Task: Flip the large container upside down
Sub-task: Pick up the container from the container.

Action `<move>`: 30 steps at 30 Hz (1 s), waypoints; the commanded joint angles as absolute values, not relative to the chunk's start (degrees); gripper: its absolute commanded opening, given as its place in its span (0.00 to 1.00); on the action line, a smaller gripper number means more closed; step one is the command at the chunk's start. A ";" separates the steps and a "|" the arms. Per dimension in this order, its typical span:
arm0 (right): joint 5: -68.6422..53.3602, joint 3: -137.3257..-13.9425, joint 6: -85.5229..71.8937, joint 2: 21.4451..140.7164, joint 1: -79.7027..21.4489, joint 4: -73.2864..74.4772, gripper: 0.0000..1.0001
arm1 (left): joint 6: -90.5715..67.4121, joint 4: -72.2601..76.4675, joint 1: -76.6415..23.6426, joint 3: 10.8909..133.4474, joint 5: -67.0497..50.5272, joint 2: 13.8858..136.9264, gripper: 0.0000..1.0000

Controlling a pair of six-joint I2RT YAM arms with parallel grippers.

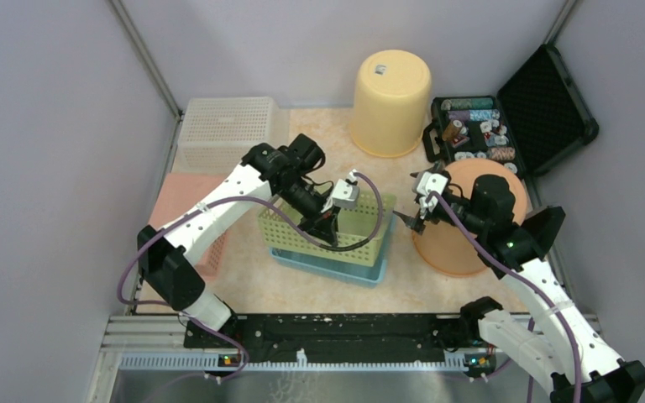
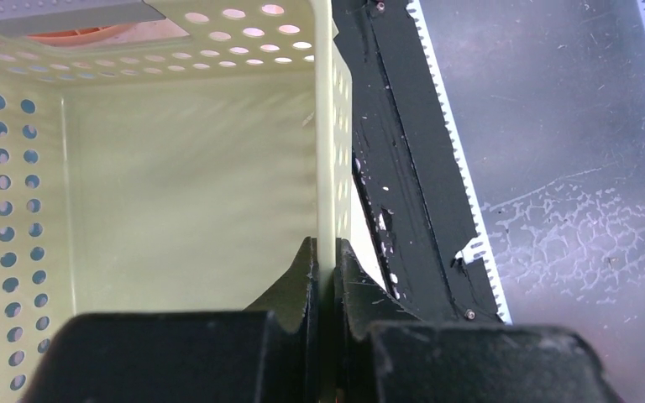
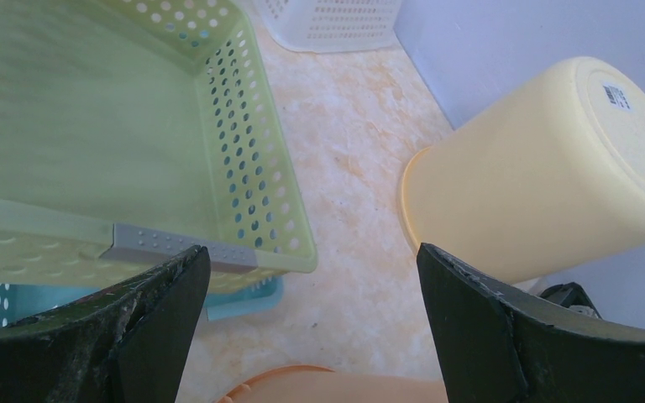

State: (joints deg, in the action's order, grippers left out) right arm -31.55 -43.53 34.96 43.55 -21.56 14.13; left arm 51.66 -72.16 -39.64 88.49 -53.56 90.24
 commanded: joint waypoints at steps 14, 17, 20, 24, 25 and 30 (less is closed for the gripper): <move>-33.66 -43.68 35.27 43.92 -20.80 11.95 0.93 | 55.64 -73.44 -30.06 90.75 -62.84 81.68 0.00; -33.99 -43.68 35.26 44.01 -20.83 12.11 0.93 | 56.04 -73.49 -28.50 90.73 -64.59 81.00 0.00; -34.18 -43.64 35.31 43.96 -20.85 12.17 0.93 | 56.49 -73.49 -26.75 90.76 -66.54 80.31 0.00; -34.51 -43.52 35.42 43.88 -20.74 12.26 0.93 | 56.74 -73.24 -24.05 90.75 -69.22 79.37 0.00; -34.66 -43.51 35.50 43.87 -20.74 12.30 0.93 | 56.76 -73.10 -23.35 90.74 -69.79 79.16 0.00; -35.65 -43.41 35.77 43.88 -20.74 12.65 0.93 | 56.56 -72.33 -20.23 90.02 -72.03 77.54 0.00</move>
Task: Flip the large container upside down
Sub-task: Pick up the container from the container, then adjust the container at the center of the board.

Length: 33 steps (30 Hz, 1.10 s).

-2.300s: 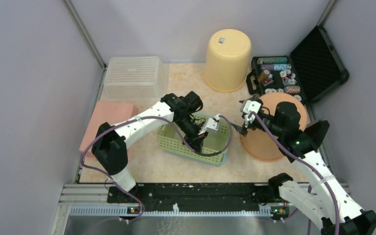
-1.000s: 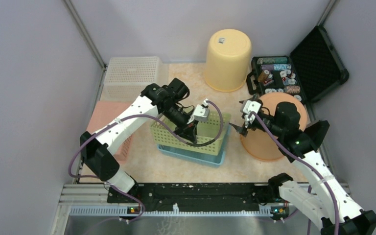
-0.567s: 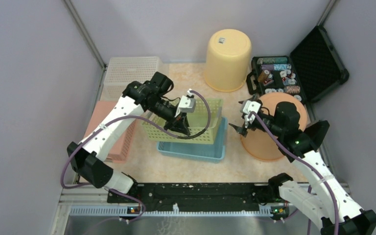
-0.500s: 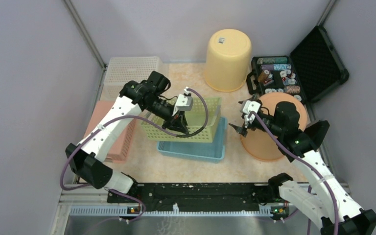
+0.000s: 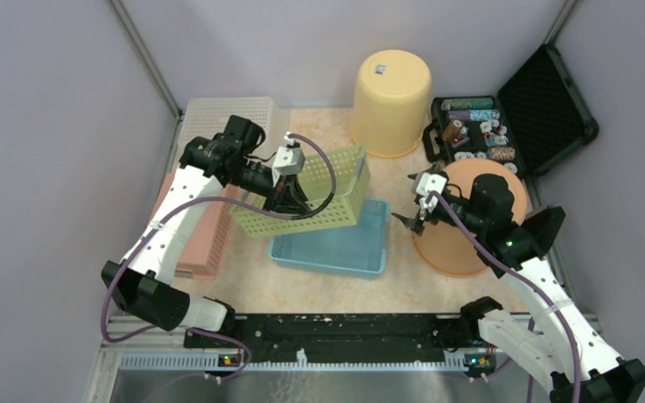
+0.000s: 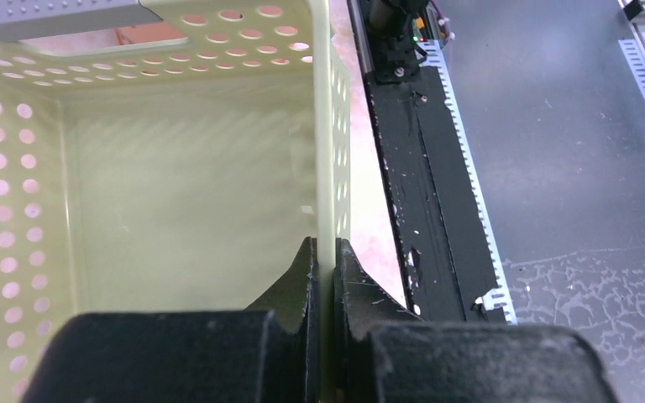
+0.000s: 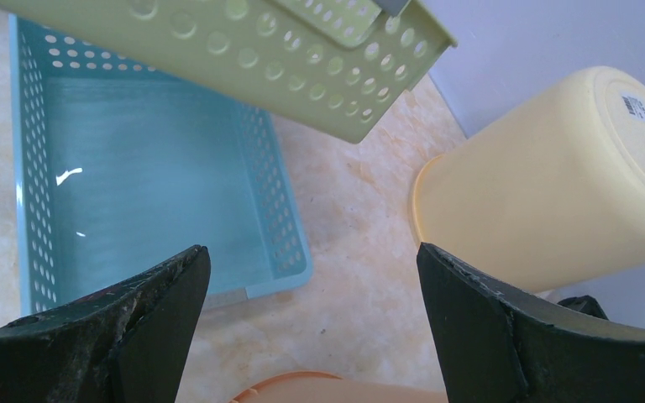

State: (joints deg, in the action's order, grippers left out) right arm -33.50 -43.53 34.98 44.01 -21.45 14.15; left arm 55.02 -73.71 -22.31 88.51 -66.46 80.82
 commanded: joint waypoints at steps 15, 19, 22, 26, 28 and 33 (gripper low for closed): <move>-39.16 -46.48 33.90 49.75 -22.04 10.38 0.91 | 39.03 -52.31 -13.86 83.93 -66.31 66.64 0.00; -37.16 -51.90 32.04 55.82 -23.68 10.10 0.88 | 32.73 -40.75 -13.89 82.16 -57.41 61.78 0.00; -35.45 -56.73 30.87 61.40 -24.84 9.98 0.86 | 26.74 -37.51 -13.63 83.98 -52.71 63.07 0.00; -29.91 -62.60 28.87 68.86 -27.56 9.57 0.84 | 19.65 -28.15 -12.54 78.05 -50.51 61.67 0.00; -26.95 -64.27 27.48 72.61 -29.03 8.54 0.82 | 17.51 -26.20 -10.15 76.71 -50.47 61.79 0.00; -23.18 -67.21 23.44 80.80 -31.98 5.47 0.79 | 10.13 -20.38 -3.91 74.04 -55.18 61.15 0.00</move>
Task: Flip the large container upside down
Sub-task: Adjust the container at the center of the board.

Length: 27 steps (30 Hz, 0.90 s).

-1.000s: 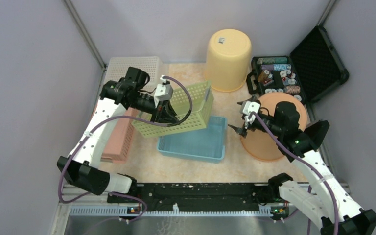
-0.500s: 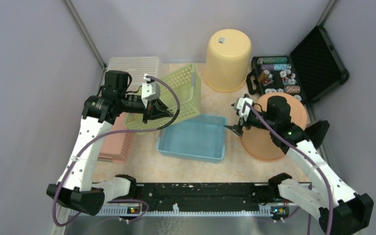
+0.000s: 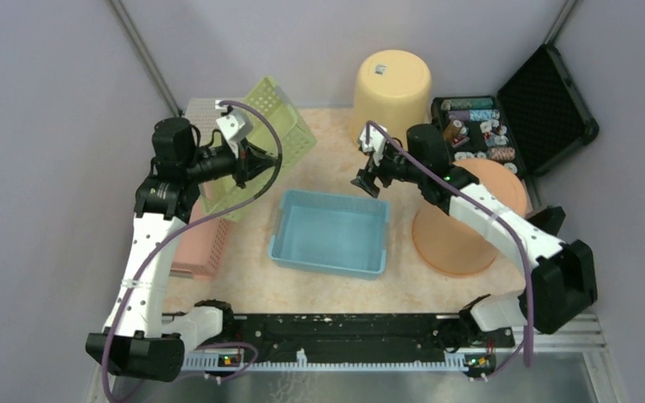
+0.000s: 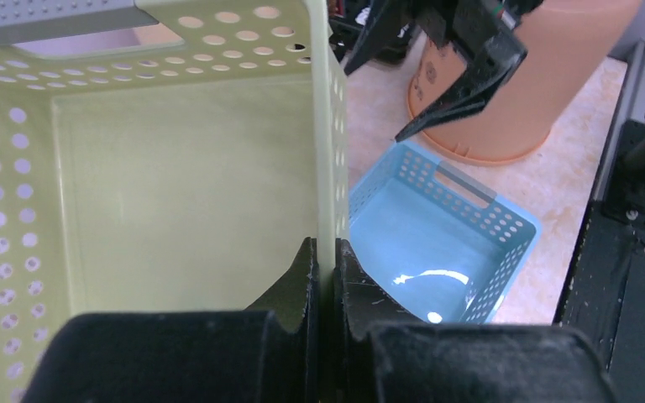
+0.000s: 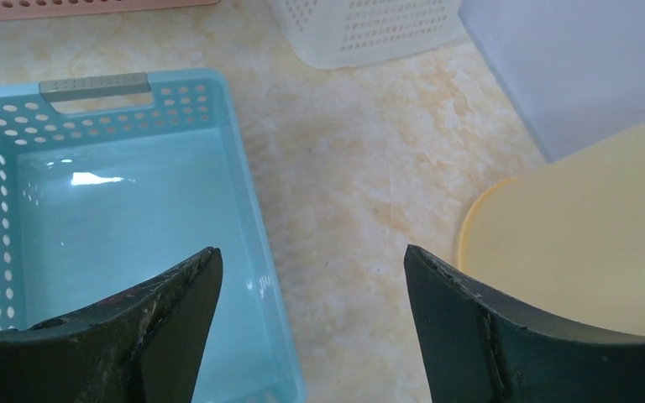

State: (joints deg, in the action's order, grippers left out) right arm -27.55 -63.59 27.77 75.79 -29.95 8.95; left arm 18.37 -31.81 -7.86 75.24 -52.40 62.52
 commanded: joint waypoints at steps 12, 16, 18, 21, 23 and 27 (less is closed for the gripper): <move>-24.34 -72.04 12.84 94.14 -32.43 6.53 0.78 | 2.10 -15.33 2.81 71.76 -63.06 58.89 0.00; -25.89 -73.16 11.16 97.13 -32.43 7.90 0.78 | 1.64 -15.12 3.31 71.57 -63.73 58.85 0.00; -26.34 -73.21 10.75 98.06 -32.42 8.16 0.78 | 1.48 -15.01 3.35 71.64 -64.08 58.82 0.00; -26.94 -73.47 10.64 99.35 -32.42 8.83 0.78 | 0.86 -14.65 3.43 71.55 -64.72 58.80 0.00; -27.99 -73.69 10.63 100.07 -32.43 9.54 0.78 | 0.36 -14.18 3.53 71.37 -65.10 58.90 0.00; -32.95 -74.61 11.33 102.04 -32.43 12.50 0.74 | 0.18 -13.27 3.69 70.97 -65.75 59.08 0.00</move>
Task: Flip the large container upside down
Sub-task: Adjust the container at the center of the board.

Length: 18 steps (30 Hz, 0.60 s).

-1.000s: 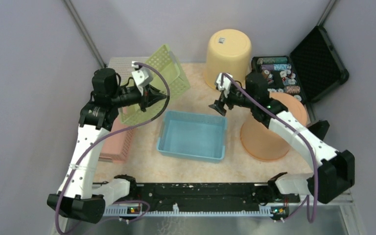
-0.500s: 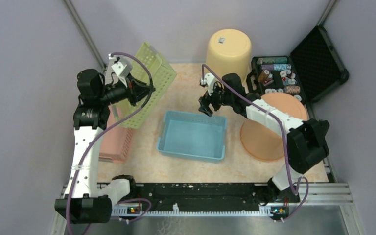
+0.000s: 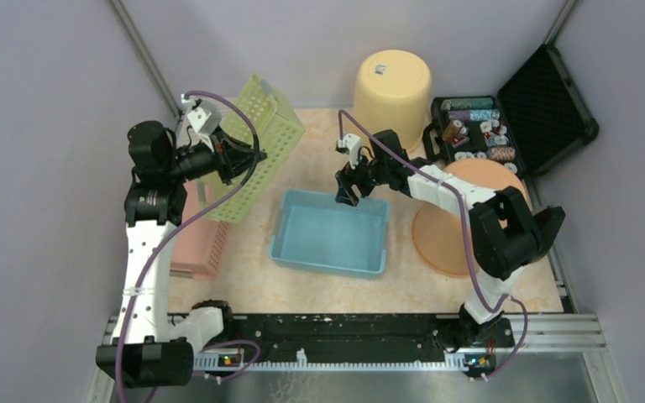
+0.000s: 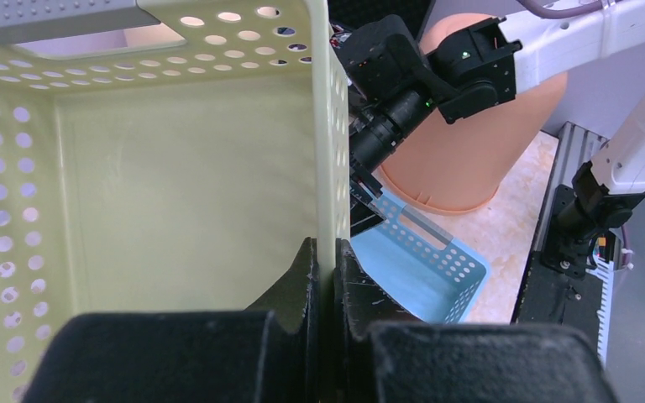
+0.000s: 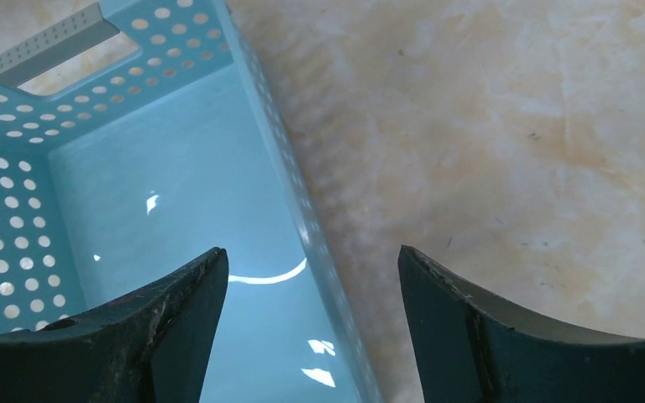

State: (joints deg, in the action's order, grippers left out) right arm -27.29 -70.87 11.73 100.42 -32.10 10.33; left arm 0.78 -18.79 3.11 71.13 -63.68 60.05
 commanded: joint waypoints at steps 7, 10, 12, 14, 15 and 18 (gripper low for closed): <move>-36.83 -75.48 13.04 103.72 -32.39 15.99 0.69 | -2.78 -11.26 4.00 69.95 -66.82 59.25 0.00; -37.74 -75.21 13.47 103.68 -32.50 16.29 0.65 | -3.32 -10.62 4.11 69.65 -67.15 59.24 0.00; -38.00 -75.23 14.33 103.64 -32.68 16.83 0.63 | -3.71 -10.35 4.28 69.61 -67.30 59.30 0.00; -37.34 -75.18 15.74 103.69 -33.32 17.67 0.62 | -3.88 -10.12 4.35 69.41 -67.52 59.20 0.00; -36.75 -75.23 16.55 103.71 -33.67 18.13 0.61 | -4.06 -9.99 4.39 69.39 -67.61 59.19 0.00; -34.70 -75.36 18.96 103.86 -35.26 19.57 0.56 | -4.20 -9.79 4.49 69.26 -67.61 59.16 0.00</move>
State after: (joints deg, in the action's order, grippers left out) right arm -35.55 -73.21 15.11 103.77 -32.69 17.61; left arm -3.57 -14.72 4.03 69.60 -66.22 60.05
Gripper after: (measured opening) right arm 0.590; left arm 0.060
